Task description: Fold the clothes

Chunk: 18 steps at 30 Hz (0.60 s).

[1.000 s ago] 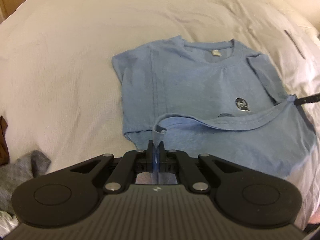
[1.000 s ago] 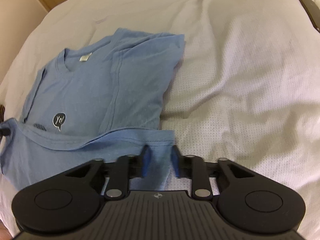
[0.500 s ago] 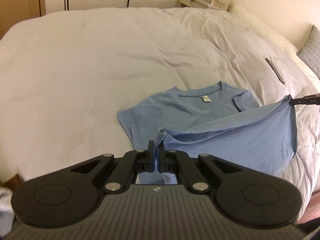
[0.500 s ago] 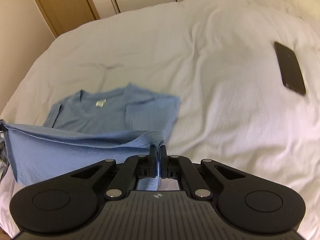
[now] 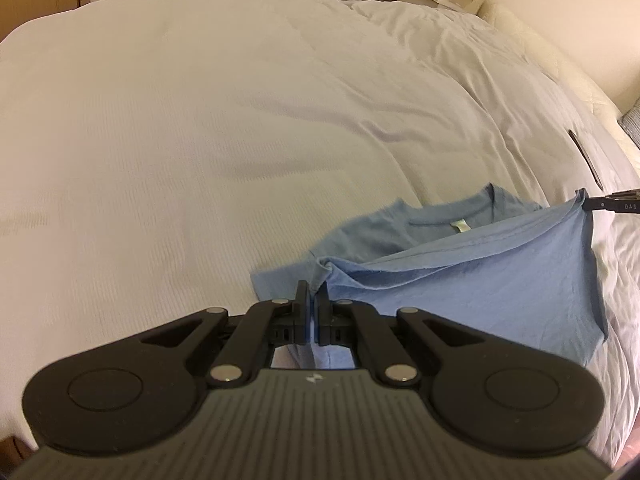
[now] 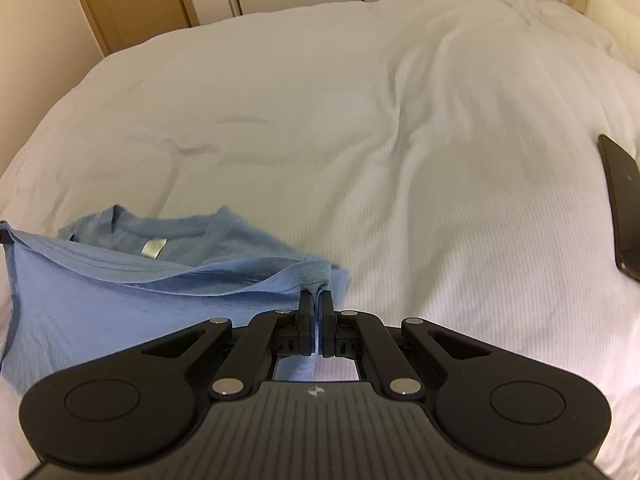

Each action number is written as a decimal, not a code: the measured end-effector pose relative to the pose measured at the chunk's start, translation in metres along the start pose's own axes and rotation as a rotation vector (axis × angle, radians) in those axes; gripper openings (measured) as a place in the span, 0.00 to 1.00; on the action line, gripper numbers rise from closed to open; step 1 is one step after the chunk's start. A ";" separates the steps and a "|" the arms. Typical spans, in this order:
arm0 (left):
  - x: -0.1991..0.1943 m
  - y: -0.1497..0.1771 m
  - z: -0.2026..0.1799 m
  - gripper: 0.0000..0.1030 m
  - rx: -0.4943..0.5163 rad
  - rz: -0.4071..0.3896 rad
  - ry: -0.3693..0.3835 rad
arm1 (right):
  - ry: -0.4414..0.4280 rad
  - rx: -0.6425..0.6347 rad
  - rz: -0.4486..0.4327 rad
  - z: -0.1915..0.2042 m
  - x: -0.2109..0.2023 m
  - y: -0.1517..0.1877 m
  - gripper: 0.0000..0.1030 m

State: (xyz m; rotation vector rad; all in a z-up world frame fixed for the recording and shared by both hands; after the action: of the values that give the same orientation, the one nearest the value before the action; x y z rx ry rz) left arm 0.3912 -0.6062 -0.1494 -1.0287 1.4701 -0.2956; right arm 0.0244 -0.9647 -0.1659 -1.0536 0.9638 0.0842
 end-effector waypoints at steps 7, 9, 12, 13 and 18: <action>0.027 -0.013 0.015 0.00 0.002 0.021 -0.001 | 0.004 0.003 -0.001 -0.003 0.028 -0.016 0.00; 0.036 -0.012 0.018 0.00 0.004 0.035 -0.002 | 0.006 0.002 0.006 -0.004 0.037 -0.017 0.00; 0.048 -0.011 0.021 0.00 0.001 0.045 0.000 | 0.014 0.007 0.020 -0.006 0.050 -0.017 0.00; 0.051 -0.011 0.022 0.00 0.000 0.049 0.000 | 0.016 0.008 0.024 -0.007 0.055 -0.017 0.00; 0.068 -0.003 0.031 0.00 -0.025 0.077 -0.011 | 0.027 0.015 0.050 -0.009 0.076 -0.015 0.00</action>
State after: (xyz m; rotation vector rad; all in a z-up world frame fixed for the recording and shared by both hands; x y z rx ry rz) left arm 0.4304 -0.6459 -0.1991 -0.9897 1.5030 -0.2163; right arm 0.0720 -1.0078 -0.2099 -1.0190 1.0137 0.1037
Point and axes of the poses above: each gripper's, at about its wrist camera, not at the fingertips, and x roughly the way its jaws point, z to its left, y to its underside, the point moved 6 cm from there along x, roughly the way its jaws point, and after that the axes turned 12 degrees about -z, right-handed, at the moved point
